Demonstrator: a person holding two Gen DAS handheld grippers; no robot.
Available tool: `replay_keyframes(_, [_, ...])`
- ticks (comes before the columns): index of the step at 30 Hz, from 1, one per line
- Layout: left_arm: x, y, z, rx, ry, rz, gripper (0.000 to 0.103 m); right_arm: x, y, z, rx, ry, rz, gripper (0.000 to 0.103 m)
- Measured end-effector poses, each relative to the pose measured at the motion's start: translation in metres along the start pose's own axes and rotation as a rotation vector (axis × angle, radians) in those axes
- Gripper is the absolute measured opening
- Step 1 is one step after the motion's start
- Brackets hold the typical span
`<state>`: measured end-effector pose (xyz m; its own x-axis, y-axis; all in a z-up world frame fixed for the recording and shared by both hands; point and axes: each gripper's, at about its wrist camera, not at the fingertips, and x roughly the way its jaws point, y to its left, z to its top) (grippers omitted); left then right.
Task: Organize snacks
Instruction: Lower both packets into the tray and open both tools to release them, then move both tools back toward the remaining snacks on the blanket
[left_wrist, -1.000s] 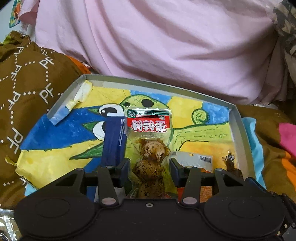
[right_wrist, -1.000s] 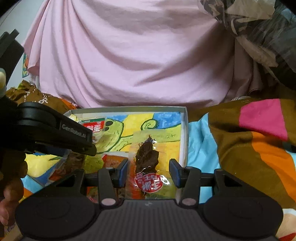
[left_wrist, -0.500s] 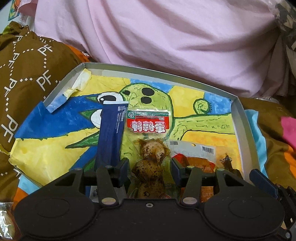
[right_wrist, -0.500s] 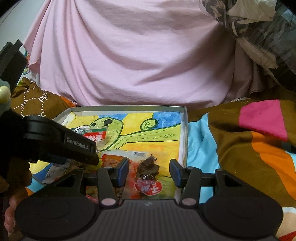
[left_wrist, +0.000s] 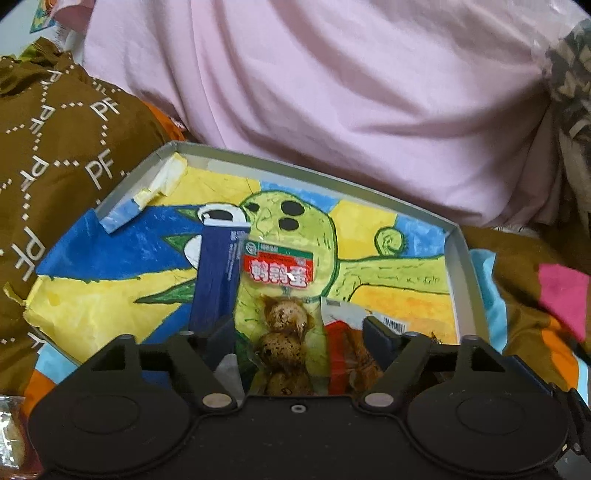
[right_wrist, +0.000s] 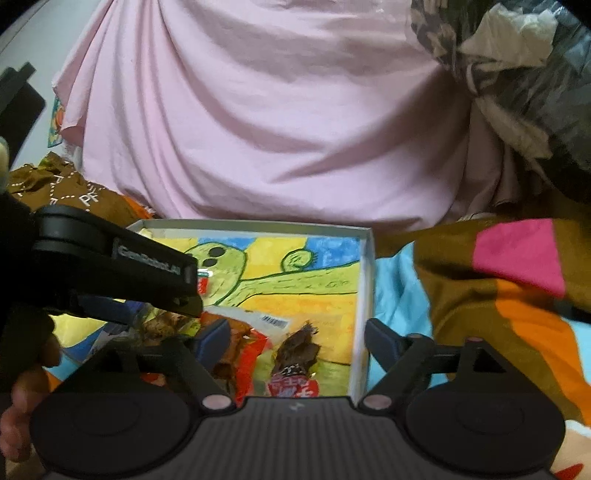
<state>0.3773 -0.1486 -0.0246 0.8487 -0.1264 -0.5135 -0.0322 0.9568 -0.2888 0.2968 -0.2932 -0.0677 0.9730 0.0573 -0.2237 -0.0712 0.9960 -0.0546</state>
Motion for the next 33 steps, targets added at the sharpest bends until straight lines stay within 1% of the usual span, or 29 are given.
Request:
replay_keyframes(1, [-0.003, 0.001, 0.000, -0.003, -0.010, 0.004, 0.086, 0.000, -0.001, 0.000, 0.007, -0.002, -0.003, 0.089])
replay_keyframes(3, [-0.008, 0.003, 0.001, -0.013, -0.029, 0.014, 0.091, -0.001, -0.004, 0.002, 0.026, -0.007, -0.015, 0.093])
replay_keyframes(4, [-0.011, 0.005, 0.002, -0.018, -0.038, 0.017, 0.094, -0.002, -0.005, 0.002, 0.035, -0.012, -0.025, 0.097])
replay_keyframes(6, [-0.018, 0.008, 0.003, -0.025, -0.057, 0.029, 0.098, -0.004, -0.006, 0.003, 0.045, -0.022, -0.043, 0.099])
replay_keyframes(8, [-0.025, 0.011, 0.005, -0.024, -0.076, 0.042, 0.101, -0.008, -0.006, 0.004, 0.051, -0.033, -0.053, 0.102])
replay_keyframes(10, [-0.033, 0.014, 0.006, -0.017, -0.092, 0.049, 0.102, -0.011, -0.006, 0.006, 0.057, -0.048, -0.056, 0.103])
replay_keyframes(13, [-0.046, 0.019, 0.007, -0.005, -0.109, 0.053, 0.102, -0.019, -0.003, 0.009, 0.063, -0.076, -0.056, 0.103])
replay_keyframes(17, [-0.063, 0.025, 0.006, 0.012, -0.126, 0.056, 0.102, -0.032, 0.005, 0.012, 0.052, -0.136, -0.067, 0.103])
replay_keyframes(24, [-0.091, 0.035, 0.002, 0.031, -0.136, 0.055, 0.102, -0.064, 0.014, 0.015, 0.026, -0.214, -0.064, 0.103])
replay_keyframes(31, [-0.121, 0.048, -0.011, 0.029, -0.154, 0.044, 0.102, -0.103, 0.020, 0.017, -0.059, -0.267, -0.002, 0.103])
replay_keyframes(33, [-0.130, 0.054, -0.017, 0.038, -0.156, 0.037, 0.102, -0.111, 0.022, 0.018, -0.075, -0.273, 0.002, 0.103])
